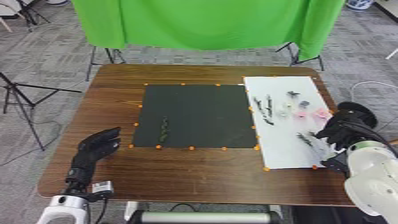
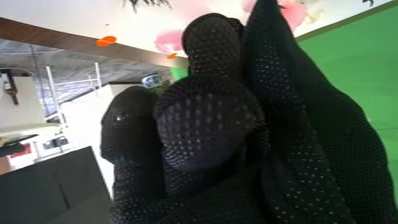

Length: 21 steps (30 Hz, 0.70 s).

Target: Arrange flowers

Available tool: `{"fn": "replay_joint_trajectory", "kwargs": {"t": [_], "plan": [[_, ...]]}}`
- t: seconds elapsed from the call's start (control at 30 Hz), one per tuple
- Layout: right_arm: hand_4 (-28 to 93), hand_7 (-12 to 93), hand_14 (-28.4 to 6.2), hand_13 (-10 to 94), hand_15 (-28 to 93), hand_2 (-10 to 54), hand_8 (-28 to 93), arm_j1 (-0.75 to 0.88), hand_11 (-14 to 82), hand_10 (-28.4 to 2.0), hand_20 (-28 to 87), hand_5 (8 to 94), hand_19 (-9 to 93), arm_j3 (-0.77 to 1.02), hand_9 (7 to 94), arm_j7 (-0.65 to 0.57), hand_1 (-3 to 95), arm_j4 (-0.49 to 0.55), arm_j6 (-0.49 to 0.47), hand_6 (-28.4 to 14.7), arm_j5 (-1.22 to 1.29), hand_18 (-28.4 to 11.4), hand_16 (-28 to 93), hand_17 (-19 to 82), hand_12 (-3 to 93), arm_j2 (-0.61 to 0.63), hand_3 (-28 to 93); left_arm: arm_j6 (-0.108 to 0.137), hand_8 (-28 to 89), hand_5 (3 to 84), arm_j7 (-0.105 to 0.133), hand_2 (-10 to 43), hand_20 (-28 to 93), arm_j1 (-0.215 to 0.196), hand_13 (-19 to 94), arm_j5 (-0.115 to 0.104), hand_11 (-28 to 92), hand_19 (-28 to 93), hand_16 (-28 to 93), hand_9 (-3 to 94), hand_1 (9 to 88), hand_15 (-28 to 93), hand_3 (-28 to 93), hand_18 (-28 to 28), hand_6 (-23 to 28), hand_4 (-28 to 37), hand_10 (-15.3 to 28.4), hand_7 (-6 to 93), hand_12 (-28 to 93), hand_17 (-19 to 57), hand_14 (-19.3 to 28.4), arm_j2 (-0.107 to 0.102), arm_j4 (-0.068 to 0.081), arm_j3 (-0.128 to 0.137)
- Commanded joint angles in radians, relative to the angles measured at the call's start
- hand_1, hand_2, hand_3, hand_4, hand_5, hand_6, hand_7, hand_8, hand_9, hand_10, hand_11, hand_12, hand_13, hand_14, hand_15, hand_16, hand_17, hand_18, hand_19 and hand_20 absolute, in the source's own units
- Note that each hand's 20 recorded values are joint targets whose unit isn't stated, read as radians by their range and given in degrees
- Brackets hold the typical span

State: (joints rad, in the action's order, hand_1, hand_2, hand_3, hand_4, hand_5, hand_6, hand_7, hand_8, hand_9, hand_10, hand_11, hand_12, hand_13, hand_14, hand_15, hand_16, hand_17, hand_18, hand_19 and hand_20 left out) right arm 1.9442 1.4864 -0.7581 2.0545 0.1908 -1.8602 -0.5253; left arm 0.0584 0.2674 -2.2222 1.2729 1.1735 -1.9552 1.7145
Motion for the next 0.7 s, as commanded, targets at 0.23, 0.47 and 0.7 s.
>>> {"fn": "replay_joint_trajectory", "kwargs": {"t": [0.23, 0.47, 0.7], "plan": [[-11, 7, -5.5, 94, 41, -9.5, -5, -0.005, 13.7, -20.5, 42, 62.0, 75, 0.025, 81.0, -0.065, 22.1, 0.029, -0.322, -8.4, -0.071, -3.3, 23, 74, 18.2, -0.011, 52, -0.012, -7, 46.2, -0.026, -9.5, 20, -0.020, 34, -0.002, 23, 18, 2, 36.9, 38.8, 24, 64, 15.0, 0.7, -14.0, 10.6, 18.3, 17, 7.8, 15.9, 0.009, 0.010, -0.007], [-12, 8, -5.2, 94, 44, -9.5, -5, -0.016, 17.0, -18.1, 41, 65.1, 76, -0.004, 88.0, -0.063, 30.3, 0.019, -0.254, -8.2, 0.001, -3.7, 22, 75, 18.2, -0.019, 54, -0.012, -7, 46.2, -0.031, -9.5, 20, -0.016, 34, -0.002, 23, 18, 2, 37.0, 38.8, 24, 64, 15.0, 0.8, -14.0, 10.6, 18.3, 17, 7.8, 15.9, 0.009, 0.011, -0.006], [-14, 14, -3.7, 94, 51, -9.5, -4, -0.010, 25.9, -14.7, 40, 71.0, 77, -0.052, 93.3, -0.041, 48.2, -0.001, -0.153, -5.9, -0.015, -3.5, 17, 78, 19.7, -0.019, 59, -0.018, -7, 46.3, -0.038, -9.5, 20, -0.009, 34, 0.001, 23, 18, 2, 36.9, 39.0, 24, 64, 15.0, 0.8, -14.0, 10.6, 18.2, 17, 7.8, 16.0, 0.009, 0.014, -0.008]]}}
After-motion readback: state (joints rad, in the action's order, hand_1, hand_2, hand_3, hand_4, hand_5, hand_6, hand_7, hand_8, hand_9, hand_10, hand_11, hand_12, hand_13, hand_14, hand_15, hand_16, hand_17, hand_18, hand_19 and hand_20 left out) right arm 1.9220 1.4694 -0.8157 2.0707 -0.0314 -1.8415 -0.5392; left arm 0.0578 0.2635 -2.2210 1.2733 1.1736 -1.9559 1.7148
